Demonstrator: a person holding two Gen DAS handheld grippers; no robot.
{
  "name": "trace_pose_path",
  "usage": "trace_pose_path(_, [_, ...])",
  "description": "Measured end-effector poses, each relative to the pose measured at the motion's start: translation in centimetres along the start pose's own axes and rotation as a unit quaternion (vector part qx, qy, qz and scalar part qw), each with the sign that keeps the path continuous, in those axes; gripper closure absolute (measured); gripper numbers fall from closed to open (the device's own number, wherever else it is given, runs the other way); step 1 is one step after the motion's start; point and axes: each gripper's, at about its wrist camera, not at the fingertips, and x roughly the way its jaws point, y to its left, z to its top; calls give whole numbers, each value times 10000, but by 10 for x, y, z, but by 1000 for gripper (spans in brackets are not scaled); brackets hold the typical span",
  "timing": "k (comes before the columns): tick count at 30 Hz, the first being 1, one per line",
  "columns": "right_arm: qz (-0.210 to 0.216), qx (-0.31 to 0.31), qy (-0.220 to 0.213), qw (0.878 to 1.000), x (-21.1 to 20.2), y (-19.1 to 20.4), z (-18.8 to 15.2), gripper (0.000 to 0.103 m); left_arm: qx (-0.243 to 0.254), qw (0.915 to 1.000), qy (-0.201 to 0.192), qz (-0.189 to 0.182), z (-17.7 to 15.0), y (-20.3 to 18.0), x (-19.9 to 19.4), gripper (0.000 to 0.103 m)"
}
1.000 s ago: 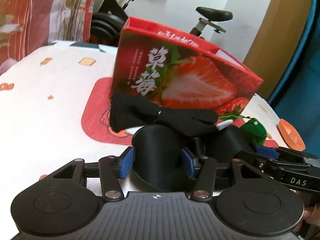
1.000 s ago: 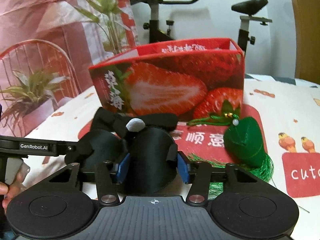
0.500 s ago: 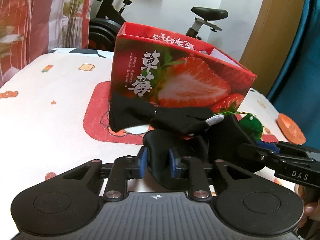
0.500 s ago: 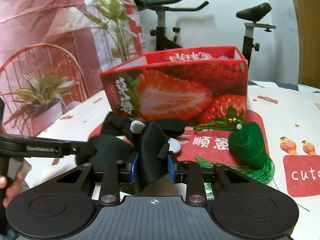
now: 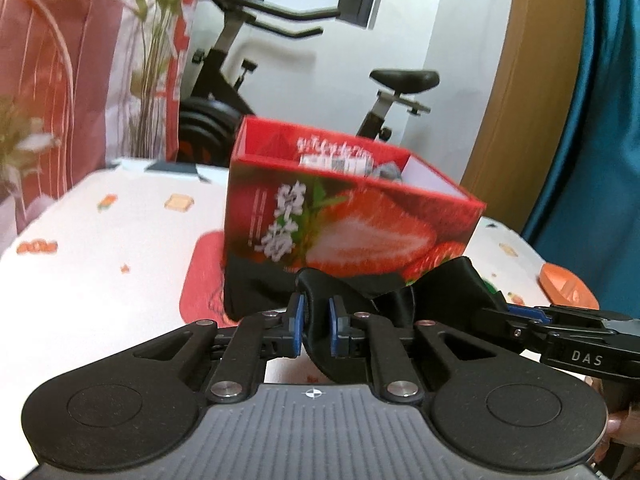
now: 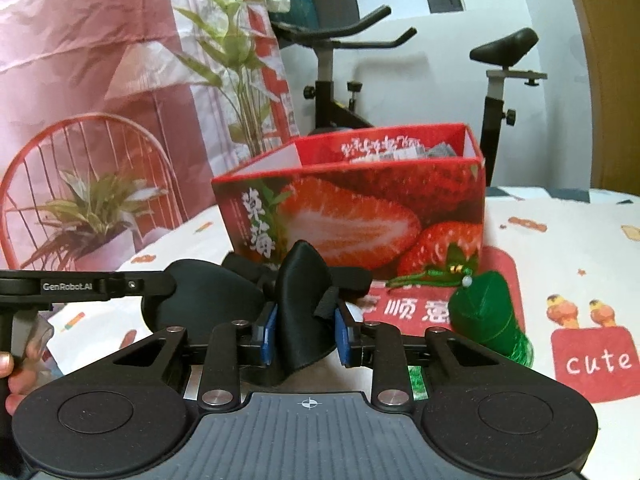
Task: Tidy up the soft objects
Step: 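Lift the eye mask with both tools and carry it over the red box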
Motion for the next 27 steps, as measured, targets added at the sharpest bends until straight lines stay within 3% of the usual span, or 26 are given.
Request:
trace_pose_path(13, [31, -326, -416, 9986, -10, 2, 52, 76, 193, 9981, -580, -76, 43, -9, -11, 89])
trace_pose_path(27, [114, -858, -1057, 9906, 16, 4, 134, 76, 404, 9903, -1332, 45, 117, -15, 11, 89])
